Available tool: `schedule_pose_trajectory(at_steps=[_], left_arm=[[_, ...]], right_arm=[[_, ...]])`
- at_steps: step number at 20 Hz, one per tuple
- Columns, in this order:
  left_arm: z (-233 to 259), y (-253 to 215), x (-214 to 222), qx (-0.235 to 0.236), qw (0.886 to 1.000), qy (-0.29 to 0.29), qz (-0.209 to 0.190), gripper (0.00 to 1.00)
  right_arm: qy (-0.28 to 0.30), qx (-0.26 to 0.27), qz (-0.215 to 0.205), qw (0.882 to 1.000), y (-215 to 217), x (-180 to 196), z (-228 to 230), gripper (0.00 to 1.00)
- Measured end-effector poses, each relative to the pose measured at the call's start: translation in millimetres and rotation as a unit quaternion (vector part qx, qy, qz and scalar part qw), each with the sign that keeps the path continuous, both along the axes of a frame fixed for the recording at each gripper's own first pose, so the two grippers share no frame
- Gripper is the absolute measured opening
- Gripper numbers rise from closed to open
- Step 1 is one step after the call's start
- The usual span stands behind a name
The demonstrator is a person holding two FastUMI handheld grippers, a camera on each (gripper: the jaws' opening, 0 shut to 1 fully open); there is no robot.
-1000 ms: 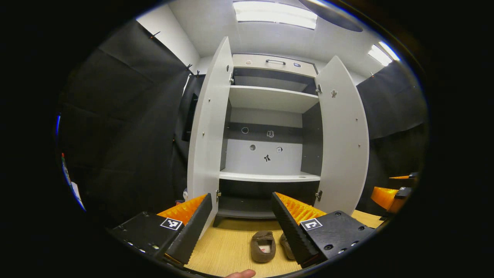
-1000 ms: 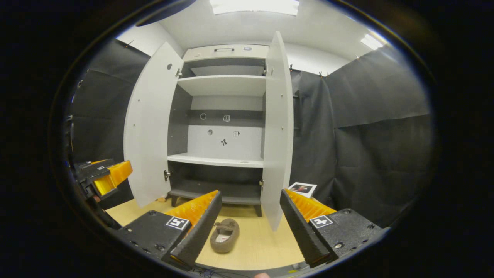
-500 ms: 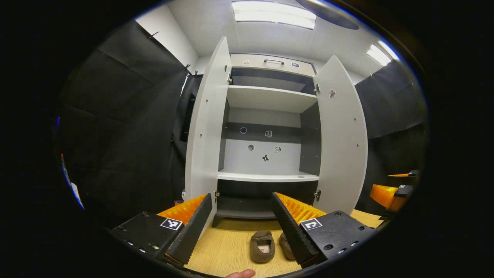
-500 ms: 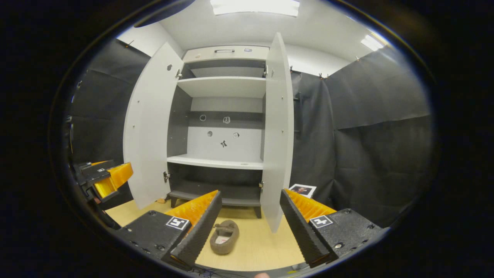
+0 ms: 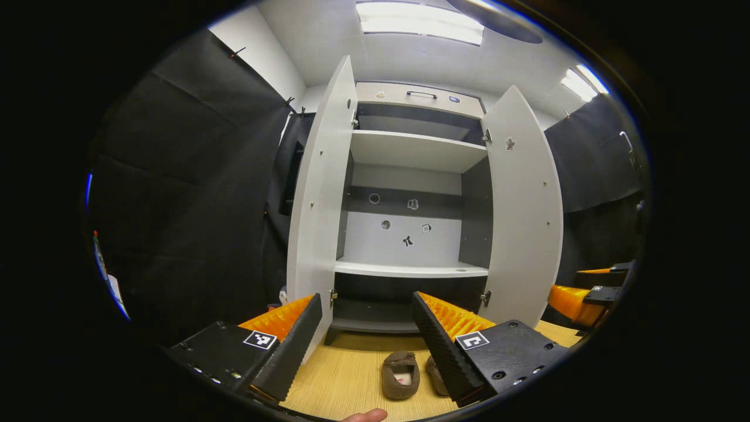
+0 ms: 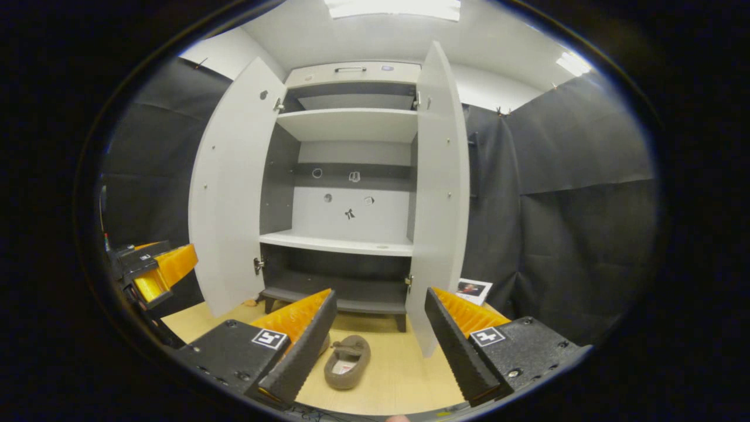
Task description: Grab one shoe with the right hand and put it into the shoe cabinet, grab the other shoe with the left hand and put it into the shoe cabinet; then close the right door with the right hand and the left door with the left hand.
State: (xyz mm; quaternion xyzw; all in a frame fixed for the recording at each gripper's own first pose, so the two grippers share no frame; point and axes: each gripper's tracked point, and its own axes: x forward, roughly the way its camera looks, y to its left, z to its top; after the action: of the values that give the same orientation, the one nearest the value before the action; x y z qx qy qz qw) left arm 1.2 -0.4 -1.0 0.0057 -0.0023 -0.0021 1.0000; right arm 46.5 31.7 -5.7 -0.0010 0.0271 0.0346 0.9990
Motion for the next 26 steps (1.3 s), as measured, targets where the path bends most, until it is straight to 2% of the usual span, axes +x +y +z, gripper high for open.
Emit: schedule_pose_trajectory(at_steps=[5,8,11,12,16,17,18,19,21,23,26], left_arm=[[1.2,7.3,-2.8,-0.001,1.000,0.000,0.006,0.95],[1.5,10.4,-4.0,-0.003,1.000,0.000,0.010,0.95],[-1.5,14.7,-3.8,-0.005,1.000,0.004,0.014,0.95],[-2.5,16.2,-4.4,-0.006,1.000,0.005,0.015,0.95],[-3.1,24.4,-3.4,-0.004,1.000,0.008,0.024,0.95],[-3.3,26.2,-3.7,-0.004,1.000,0.009,0.025,0.95],[-4.2,29.1,-4.1,-0.004,1.000,0.011,0.028,0.95],[-6.5,31.2,-4.1,-0.004,0.999,0.013,0.030,0.95],[-6.9,33.8,-3.7,-0.006,0.999,0.016,0.032,0.95],[-6.6,36.4,-3.5,-0.006,0.999,0.017,0.036,0.95],[-8.9,41.0,-0.9,-0.006,0.999,0.020,0.040,0.95]], right_arm=[[0.075,0.016,0.044,0.996,35.6,42.9,-51.2,0.99],[0.123,-0.005,0.060,0.991,57.1,66.7,-98.8,0.99],[0.181,-0.028,0.075,0.980,75.9,83.4,-154.6,0.99],[0.202,-0.035,0.077,0.976,78.7,85.1,-175.3,0.96],[0.257,-0.043,0.088,0.961,88.6,94.8,-227.6,0.98],[0.264,-0.045,0.088,0.959,90.7,98.4,-236.0,0.94],[0.271,-0.048,0.083,0.958,90.5,101.3,-244.7,0.96],[0.282,-0.049,0.081,0.955,91.3,104.5,-252.9,0.88],[0.305,-0.047,0.081,0.948,95.0,108.8,-270.1,0.79],[0.322,-0.043,0.080,0.942,96.4,112.8,-281.1,0.81],[0.323,-0.054,0.072,0.942,94.9,120.5,-288.3,0.79]])
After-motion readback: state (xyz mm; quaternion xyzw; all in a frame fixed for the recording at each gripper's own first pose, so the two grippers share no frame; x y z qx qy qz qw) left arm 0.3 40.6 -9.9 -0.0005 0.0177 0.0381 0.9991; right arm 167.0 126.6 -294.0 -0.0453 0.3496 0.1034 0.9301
